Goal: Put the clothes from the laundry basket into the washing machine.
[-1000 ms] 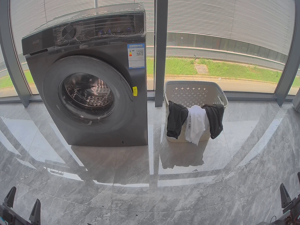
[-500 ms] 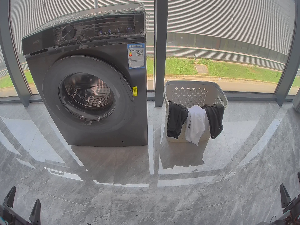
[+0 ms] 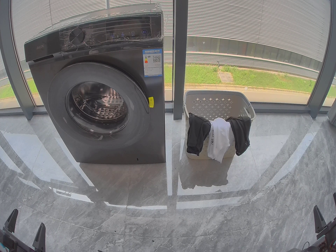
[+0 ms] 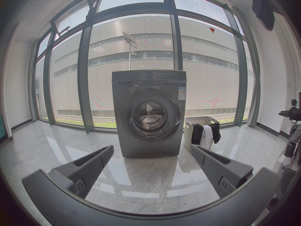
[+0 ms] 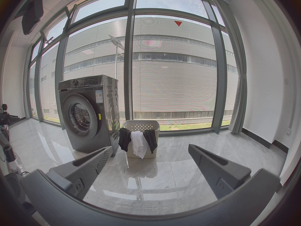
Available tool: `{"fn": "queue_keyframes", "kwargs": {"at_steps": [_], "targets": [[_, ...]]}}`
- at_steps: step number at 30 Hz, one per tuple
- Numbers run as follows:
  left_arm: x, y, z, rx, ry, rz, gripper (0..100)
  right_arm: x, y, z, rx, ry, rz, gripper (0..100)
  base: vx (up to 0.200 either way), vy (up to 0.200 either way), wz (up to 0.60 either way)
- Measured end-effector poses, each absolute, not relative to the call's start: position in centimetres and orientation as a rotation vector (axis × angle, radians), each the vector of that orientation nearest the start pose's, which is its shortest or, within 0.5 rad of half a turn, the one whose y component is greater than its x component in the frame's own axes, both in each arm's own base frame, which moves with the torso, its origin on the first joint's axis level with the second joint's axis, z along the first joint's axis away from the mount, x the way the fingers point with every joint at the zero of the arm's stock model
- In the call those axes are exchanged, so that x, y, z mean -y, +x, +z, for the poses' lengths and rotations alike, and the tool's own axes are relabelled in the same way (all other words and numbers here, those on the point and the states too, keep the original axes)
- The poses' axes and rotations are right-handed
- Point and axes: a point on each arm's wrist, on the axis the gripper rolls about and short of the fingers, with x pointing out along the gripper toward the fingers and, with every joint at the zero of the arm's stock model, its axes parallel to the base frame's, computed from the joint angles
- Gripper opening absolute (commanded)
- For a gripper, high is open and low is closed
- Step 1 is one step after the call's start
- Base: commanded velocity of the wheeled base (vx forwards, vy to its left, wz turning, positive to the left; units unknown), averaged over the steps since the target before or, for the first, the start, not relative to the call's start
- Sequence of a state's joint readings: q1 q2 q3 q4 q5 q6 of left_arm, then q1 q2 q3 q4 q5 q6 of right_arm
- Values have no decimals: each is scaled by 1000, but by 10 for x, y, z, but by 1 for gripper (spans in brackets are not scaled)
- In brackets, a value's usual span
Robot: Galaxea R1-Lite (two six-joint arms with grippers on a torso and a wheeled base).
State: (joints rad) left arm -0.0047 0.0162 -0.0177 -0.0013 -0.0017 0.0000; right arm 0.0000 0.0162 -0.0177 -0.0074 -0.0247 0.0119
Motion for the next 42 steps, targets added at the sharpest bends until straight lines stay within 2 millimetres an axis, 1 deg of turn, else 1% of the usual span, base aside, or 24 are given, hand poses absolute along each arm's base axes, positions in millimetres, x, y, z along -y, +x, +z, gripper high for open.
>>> {"fn": "queue_keyframes", "kwargs": {"at_steps": [42], "targets": [[0, -23, 81, 3, 2, -9, 100, 1, -23, 82, 9, 12, -25, 100, 0, 0, 0]]}}
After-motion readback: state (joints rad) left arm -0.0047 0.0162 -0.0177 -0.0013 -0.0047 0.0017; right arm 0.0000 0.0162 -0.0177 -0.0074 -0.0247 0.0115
